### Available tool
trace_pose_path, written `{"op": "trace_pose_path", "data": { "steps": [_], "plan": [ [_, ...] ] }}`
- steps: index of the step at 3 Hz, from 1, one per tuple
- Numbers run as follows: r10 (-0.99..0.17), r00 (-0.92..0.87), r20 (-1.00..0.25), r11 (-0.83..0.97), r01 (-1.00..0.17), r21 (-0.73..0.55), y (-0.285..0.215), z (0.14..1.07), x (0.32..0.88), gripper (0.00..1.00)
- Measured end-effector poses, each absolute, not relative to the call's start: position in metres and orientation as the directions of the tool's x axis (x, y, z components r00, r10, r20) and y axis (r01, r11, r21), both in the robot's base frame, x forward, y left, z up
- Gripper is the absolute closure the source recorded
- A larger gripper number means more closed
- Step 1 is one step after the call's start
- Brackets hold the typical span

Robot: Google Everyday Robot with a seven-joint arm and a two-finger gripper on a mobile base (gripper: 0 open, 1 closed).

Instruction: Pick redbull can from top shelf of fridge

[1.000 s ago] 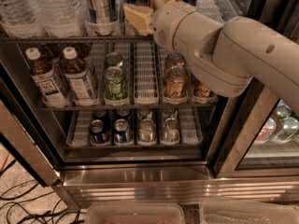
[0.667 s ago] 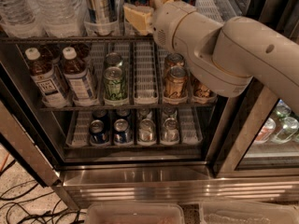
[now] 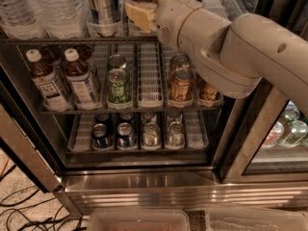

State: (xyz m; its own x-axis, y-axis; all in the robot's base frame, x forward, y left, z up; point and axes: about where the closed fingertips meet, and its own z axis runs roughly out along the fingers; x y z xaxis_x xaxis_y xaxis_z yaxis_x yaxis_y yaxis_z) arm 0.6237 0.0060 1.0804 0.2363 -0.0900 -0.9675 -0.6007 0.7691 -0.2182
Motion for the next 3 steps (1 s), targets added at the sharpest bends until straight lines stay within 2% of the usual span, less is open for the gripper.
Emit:
{"op": "trace_pose_path", "data": {
  "steps": [3],
  "plan": [
    [-0.091,0.255,-0.963,0.714,-0.658,-0.241,0.009,1.105,0.600,1.00]
  ]
}}
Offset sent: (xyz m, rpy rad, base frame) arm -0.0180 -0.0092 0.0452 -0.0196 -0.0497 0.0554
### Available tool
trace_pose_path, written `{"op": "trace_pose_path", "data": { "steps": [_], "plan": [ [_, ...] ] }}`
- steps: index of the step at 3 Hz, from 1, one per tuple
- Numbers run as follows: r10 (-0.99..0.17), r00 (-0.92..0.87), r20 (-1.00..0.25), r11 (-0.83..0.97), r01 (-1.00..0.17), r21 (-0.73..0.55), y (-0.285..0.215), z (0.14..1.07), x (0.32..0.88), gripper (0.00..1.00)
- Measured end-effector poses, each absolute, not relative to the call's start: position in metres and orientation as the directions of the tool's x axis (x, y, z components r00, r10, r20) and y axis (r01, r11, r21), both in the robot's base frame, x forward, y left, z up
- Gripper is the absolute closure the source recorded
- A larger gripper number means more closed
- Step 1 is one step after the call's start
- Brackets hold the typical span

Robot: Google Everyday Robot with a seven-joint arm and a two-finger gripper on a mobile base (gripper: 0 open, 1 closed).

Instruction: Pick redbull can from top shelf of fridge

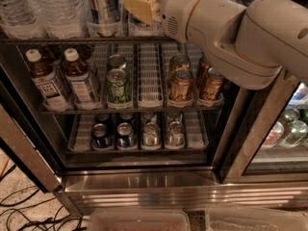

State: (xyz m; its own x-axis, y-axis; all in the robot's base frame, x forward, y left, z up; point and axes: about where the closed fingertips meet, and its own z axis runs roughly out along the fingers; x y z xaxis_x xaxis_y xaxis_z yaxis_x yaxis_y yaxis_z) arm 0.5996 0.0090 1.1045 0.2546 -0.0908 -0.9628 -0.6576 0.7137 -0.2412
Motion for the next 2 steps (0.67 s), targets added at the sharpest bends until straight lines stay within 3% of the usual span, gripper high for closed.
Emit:
{"op": "trace_pose_path", "data": {
  "steps": [2],
  "plan": [
    [-0.109,0.201,-0.973,0.652,-0.725,-0.223,0.0099,1.0867,0.5760,1.00]
  ]
}}
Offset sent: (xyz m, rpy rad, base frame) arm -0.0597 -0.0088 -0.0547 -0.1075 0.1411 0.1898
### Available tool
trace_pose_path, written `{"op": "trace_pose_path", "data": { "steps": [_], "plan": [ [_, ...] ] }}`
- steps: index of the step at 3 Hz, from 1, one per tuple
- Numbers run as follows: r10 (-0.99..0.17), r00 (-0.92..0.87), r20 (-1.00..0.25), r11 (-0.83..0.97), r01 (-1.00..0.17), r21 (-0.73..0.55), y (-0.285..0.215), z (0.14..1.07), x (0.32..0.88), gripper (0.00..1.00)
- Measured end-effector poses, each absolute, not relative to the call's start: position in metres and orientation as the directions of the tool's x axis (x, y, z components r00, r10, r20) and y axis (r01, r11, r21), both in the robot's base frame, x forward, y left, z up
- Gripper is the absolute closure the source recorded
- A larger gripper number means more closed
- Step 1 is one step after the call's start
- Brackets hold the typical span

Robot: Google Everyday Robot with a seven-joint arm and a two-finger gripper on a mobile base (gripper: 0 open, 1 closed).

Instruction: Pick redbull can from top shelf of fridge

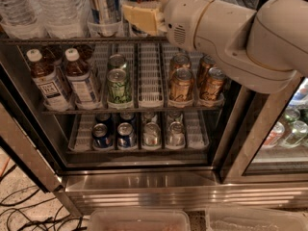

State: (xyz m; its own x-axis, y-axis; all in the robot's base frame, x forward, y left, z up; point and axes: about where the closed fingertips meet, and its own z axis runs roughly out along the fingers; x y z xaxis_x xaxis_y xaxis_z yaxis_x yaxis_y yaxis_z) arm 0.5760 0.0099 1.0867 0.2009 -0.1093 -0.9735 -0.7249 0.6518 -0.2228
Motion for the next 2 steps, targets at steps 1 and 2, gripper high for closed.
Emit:
{"op": "trace_pose_path", "data": {
  "steps": [1,2],
  "plan": [
    [-0.121,0.190,-0.974,0.651,-0.726,-0.222,0.0042,1.0846,0.5730,1.00],
    [-0.122,0.190,-0.974,0.651,-0.726,-0.222,0.0042,1.0876,0.5730,1.00]
  ]
}}
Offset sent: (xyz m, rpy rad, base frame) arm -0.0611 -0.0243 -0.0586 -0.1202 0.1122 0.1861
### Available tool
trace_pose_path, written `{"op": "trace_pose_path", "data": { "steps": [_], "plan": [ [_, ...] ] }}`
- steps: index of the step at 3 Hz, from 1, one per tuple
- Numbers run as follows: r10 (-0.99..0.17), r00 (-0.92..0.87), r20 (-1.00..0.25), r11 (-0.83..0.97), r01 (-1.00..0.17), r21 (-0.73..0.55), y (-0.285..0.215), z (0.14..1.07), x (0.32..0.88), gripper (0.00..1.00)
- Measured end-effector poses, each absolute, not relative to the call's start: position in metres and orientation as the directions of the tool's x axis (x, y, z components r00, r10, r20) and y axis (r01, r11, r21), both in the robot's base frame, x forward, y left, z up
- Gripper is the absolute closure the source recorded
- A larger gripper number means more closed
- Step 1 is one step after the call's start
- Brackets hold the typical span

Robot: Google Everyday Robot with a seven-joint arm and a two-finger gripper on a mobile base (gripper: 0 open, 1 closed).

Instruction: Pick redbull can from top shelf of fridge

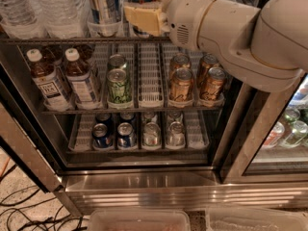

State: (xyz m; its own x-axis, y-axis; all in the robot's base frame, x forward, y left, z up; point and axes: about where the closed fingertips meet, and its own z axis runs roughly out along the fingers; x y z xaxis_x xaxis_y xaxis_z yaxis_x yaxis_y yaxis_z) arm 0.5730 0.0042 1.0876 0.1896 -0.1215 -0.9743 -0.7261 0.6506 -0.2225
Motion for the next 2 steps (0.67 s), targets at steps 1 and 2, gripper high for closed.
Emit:
{"op": "trace_pose_path", "data": {
  "steps": [1,2],
  "plan": [
    [-0.140,0.176,-0.974,0.650,-0.726,-0.224,-0.0024,1.0829,0.5697,1.00],
    [-0.140,0.176,-0.974,0.650,-0.726,-0.224,-0.0025,1.0865,0.5697,1.00]
  ]
}}
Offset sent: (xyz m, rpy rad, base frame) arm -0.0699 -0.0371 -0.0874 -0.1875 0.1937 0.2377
